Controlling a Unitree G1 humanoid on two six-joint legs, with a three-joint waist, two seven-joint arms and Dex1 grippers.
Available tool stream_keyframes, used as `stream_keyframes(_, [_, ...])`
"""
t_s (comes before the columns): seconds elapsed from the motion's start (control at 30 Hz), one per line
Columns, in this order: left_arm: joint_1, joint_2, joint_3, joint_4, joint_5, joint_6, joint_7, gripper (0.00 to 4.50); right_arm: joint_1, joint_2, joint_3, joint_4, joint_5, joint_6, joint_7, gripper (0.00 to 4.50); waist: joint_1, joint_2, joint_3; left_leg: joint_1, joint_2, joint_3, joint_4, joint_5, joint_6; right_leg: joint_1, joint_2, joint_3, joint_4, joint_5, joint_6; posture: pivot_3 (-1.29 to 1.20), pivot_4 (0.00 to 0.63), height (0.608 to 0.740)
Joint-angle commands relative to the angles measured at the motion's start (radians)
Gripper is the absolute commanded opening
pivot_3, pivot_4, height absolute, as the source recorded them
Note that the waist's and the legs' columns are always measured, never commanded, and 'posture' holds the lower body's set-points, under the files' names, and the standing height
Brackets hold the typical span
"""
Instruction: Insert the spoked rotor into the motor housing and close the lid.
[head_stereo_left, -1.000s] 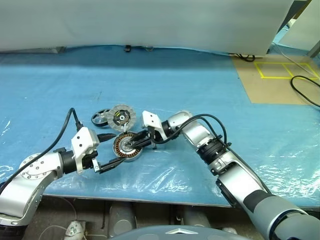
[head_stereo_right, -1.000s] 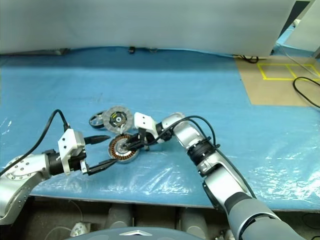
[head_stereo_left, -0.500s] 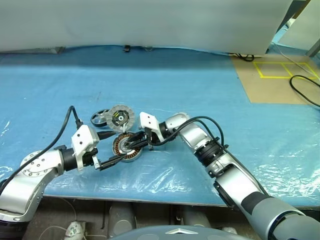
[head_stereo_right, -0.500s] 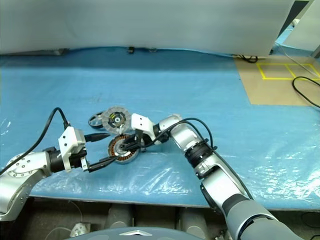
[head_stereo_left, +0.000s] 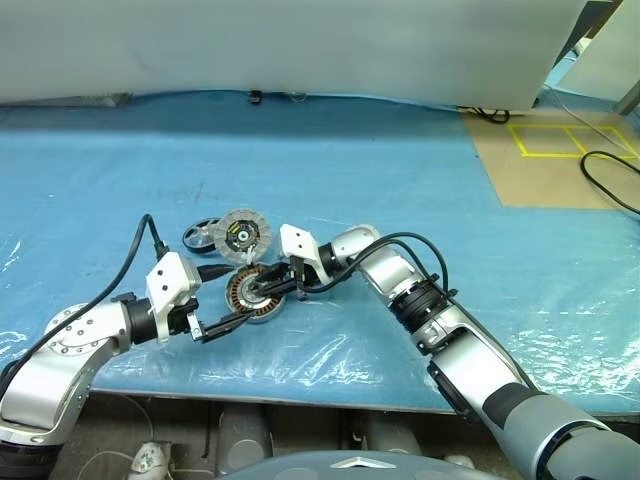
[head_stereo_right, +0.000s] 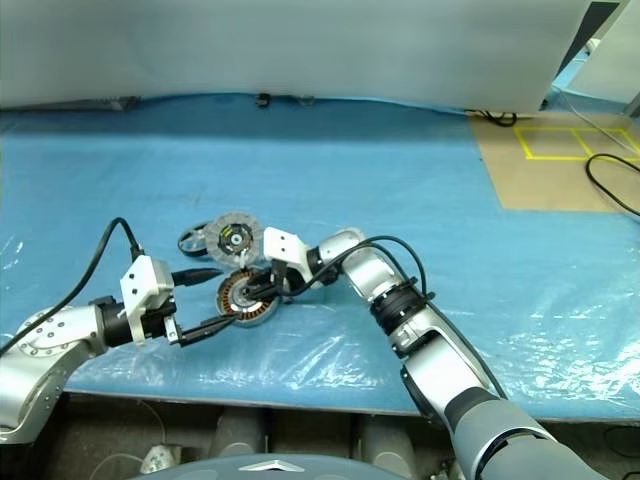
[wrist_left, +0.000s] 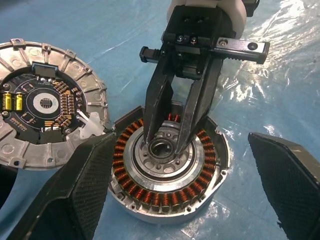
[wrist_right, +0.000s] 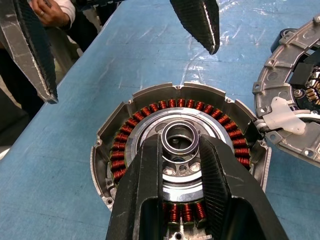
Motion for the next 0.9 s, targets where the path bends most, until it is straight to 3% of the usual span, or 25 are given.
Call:
stream_keyframes(0.03, [-0.003, -0.002, 0.008, -0.024, -0.004, -0.014, -0.001, 4.46, 0.006, -0.018, -0.003, 0.007, -0.015, 0.008, 0.004, 0.67, 0.0, 0.0, 0.0, 0.0, 0.0, 0.0, 0.0, 0.0, 0.0, 0.0, 0.0, 0.0, 0.0, 0.0, 0.0, 0.0, 0.15, 0.74])
stream_keyframes(0.9, [-0.013, -0.007, 0.005, -0.019, -0.006, -0.014, 0.001, 4.46, 0.022, -0.014, 0.015, -0.044, -0.013, 0.029, 0.012, 0.67, 0.0, 0.0, 0.0, 0.0, 0.0, 0.0, 0.0, 0.0, 0.0, 0.0, 0.0, 0.0, 0.0, 0.0, 0.0, 0.0, 0.15, 0.74])
